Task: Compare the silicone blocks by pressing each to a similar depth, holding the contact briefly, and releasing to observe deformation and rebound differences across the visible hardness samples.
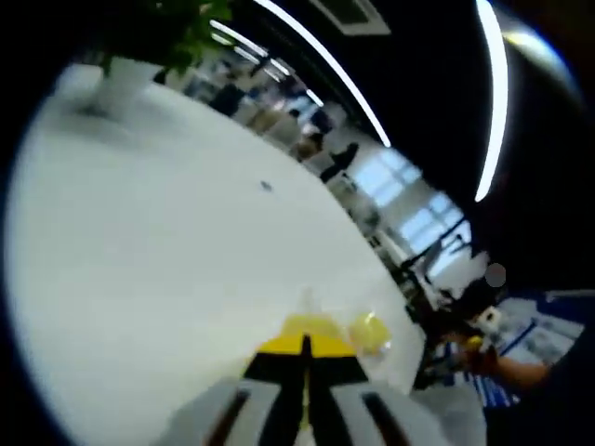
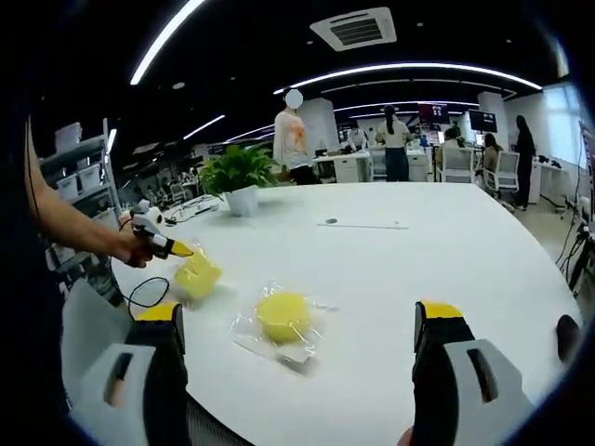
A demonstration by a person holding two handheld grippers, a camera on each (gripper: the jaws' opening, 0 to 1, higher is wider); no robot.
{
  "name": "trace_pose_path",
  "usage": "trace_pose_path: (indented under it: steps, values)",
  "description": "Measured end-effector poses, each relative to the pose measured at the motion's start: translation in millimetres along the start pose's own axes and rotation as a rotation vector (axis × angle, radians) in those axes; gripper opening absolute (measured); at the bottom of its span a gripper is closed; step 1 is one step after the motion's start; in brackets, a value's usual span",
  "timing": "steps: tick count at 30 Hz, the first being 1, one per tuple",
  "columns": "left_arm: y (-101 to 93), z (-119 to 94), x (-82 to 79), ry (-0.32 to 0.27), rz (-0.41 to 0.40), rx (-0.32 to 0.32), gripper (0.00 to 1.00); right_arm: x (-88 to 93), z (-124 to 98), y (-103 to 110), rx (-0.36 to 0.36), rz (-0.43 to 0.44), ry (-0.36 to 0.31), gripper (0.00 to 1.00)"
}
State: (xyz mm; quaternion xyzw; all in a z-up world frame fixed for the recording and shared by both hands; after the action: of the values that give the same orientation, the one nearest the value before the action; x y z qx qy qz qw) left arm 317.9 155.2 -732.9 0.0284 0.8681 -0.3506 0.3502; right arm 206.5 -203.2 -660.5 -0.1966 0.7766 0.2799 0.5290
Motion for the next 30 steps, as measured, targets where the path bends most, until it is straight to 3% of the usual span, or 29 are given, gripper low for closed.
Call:
trace_pose_path:
  steps: [9,11,13,21,26,30]
  values:
    - [12.4,18,1.1,0.030,0.035,-0.050,0.00,3.0,-1,-4,0.018,0.011,0.016,0.96]
    - [16.6,23,1.7,0.034,0.099,-0.074,0.00,3.8,0,-4,0.018,0.008,0.020,0.96]
    - [12.3,26,4.9,0.049,0.077,-0.059,0.00,5.5,0,-5,0.024,0.010,0.027,0.96]
    - [31.8,31,18.5,0.086,0.206,-0.094,0.00,15.9,-1,-11,0.040,0.041,0.061,0.96]
    - [33.6,30,17.9,0.083,0.224,-0.089,0.00,18.7,-3,-16,0.073,0.044,0.077,0.96]
    - [34.2,32,18.1,0.099,0.303,-0.104,0.00,18.1,-6,-23,0.115,0.038,0.079,0.96]
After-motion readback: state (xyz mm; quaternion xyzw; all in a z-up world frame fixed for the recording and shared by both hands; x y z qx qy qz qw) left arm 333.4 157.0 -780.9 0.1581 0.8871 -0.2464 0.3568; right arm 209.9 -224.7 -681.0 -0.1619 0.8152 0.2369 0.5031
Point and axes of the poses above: the point that each gripper's makers call its tool centre point, and the gripper's own axes: z roughly forward along the fingers, y roughly to its left, x roughly out of its underside, the point moved 1 cm from there along -z, roughly backward along the fingers, and after that the axes turned 11 degrees about -x, right-handed, at the moved point
